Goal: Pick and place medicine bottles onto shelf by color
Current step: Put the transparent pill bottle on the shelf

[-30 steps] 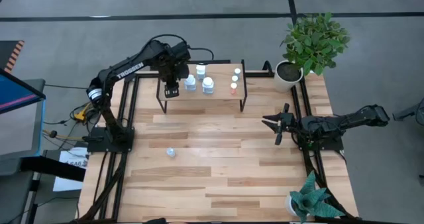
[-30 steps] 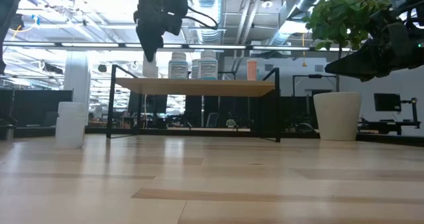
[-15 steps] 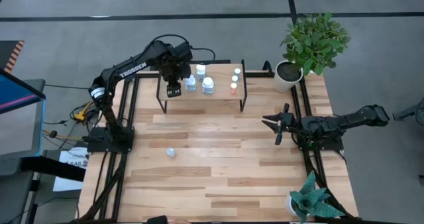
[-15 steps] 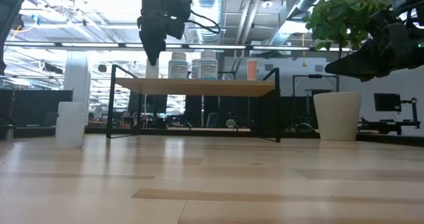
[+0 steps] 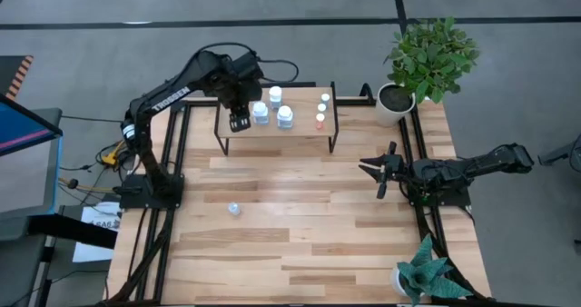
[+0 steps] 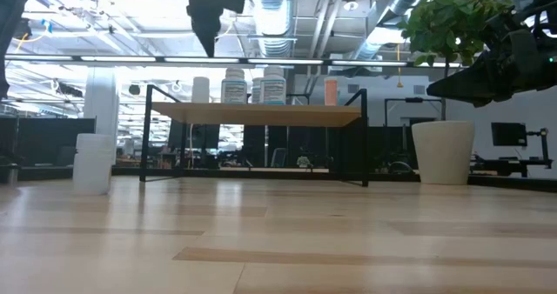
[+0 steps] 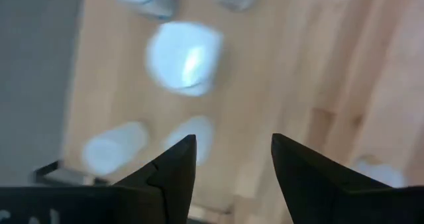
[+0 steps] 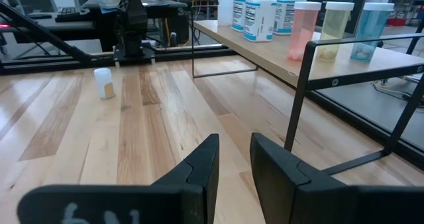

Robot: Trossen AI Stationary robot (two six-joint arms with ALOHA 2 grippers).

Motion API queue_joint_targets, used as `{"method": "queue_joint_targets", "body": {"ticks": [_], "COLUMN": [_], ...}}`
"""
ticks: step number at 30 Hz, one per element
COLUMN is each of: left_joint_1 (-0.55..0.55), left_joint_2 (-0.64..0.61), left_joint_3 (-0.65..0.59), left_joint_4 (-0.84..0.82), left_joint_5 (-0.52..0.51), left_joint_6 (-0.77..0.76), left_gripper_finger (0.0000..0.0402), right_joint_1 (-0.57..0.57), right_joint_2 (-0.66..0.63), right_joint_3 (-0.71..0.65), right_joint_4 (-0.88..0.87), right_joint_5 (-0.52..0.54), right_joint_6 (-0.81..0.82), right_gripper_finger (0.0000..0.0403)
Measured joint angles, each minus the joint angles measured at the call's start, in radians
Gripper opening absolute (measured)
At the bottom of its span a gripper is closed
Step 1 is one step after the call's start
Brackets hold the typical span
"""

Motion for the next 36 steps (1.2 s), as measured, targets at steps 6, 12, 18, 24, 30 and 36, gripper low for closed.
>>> {"method": "queue_joint_targets", "body": {"ticks": [6,12,18,24,30,36], "left_joint_1": [-0.121,-0.275,-0.448,-0.56,-0.603,-0.666], "left_joint_2": [-0.012,-0.023,-0.073,-0.26,-0.357,-0.293], "left_joint_3": [-0.059,-0.179,-0.415,-0.753,-0.951,-0.972], "left_joint_4": [0.0,0.002,0.027,0.32,0.467,0.554], "left_joint_5": [0.112,0.191,0.154,0.085,0.066,0.039], "left_joint_6": [-0.113,-0.161,-0.237,-0.354,-0.473,-0.454], "left_gripper_finger": [0.0183,0.0183,0.0183,0.0183,0.0183,0.0183], "right_joint_1": [0.0,0.0,0.0,0.0,0.0,0.0], "right_joint_2": [0.0,0.0,0.0,0.0,0.0,0.0], "right_joint_3": [0.0,0.0,0.0,0.0,0.0,0.0], "right_joint_4": [0.0,0.0,0.0,0.0,0.0,-0.001], "right_joint_5": [0.0,0.0,0.0,0.0,0.0,0.0], "right_joint_6": [0.0,0.0,0.0,0.0,0.0,0.0], "right_gripper_finger": [0.0108,0.0108,0.0108,0.0108,0.0108,0.0108]}}
